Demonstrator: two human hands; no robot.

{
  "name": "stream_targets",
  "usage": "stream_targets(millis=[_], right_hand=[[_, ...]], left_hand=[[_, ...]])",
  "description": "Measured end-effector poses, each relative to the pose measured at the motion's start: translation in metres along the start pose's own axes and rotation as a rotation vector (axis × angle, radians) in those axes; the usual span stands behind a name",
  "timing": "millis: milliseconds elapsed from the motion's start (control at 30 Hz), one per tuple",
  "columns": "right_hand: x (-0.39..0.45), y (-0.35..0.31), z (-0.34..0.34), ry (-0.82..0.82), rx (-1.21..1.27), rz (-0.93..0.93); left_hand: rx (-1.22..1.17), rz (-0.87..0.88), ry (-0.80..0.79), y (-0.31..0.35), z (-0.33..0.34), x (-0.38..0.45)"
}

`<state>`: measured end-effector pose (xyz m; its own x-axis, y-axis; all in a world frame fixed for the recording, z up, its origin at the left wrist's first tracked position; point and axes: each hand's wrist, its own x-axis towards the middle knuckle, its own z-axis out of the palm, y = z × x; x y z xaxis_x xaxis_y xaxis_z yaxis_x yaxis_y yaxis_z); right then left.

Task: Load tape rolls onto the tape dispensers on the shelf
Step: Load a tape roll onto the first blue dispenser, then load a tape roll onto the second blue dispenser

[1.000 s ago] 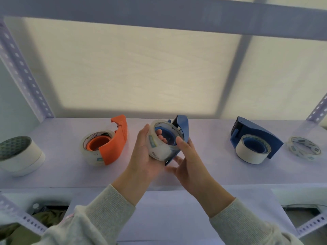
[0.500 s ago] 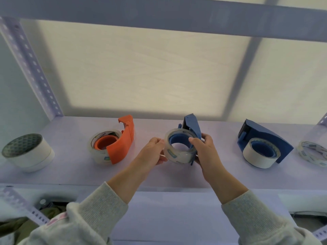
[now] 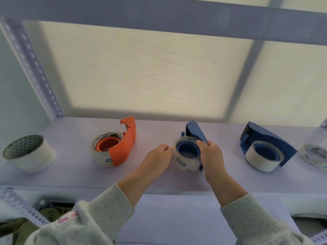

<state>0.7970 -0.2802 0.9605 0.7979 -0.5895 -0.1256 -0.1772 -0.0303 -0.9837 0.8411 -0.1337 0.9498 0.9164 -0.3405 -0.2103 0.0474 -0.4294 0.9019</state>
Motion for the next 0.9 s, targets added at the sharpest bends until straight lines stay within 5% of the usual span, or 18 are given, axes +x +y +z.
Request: stream_targets(millis=[167, 333, 500, 633, 900], right_hand=[[0.005, 0.005, -0.004, -0.001, -0.02, -0.002], [0.017, 0.006, -0.022, 0.092, -0.219, -0.15], [0.017, -0.015, -0.05, 0.06, -0.848, -0.594], [0.031, -0.026, -0.084, 0.018, -1.283, -0.831], [0.071, -0.023, -0.221, 0.079, -1.05, -0.731]], left_hand=[[0.074, -0.069, -0.073, 0.008, -0.008, 0.009], [0.304, 0.136, 0.059, 0.019, -0.012, 0.014], [0.741, 0.479, 0.164, 0.042, 0.002, 0.025], [1.015, 0.553, 0.341, 0.074, 0.013, 0.039], [0.854, 0.688, 0.357, 0.147, 0.148, 0.025]])
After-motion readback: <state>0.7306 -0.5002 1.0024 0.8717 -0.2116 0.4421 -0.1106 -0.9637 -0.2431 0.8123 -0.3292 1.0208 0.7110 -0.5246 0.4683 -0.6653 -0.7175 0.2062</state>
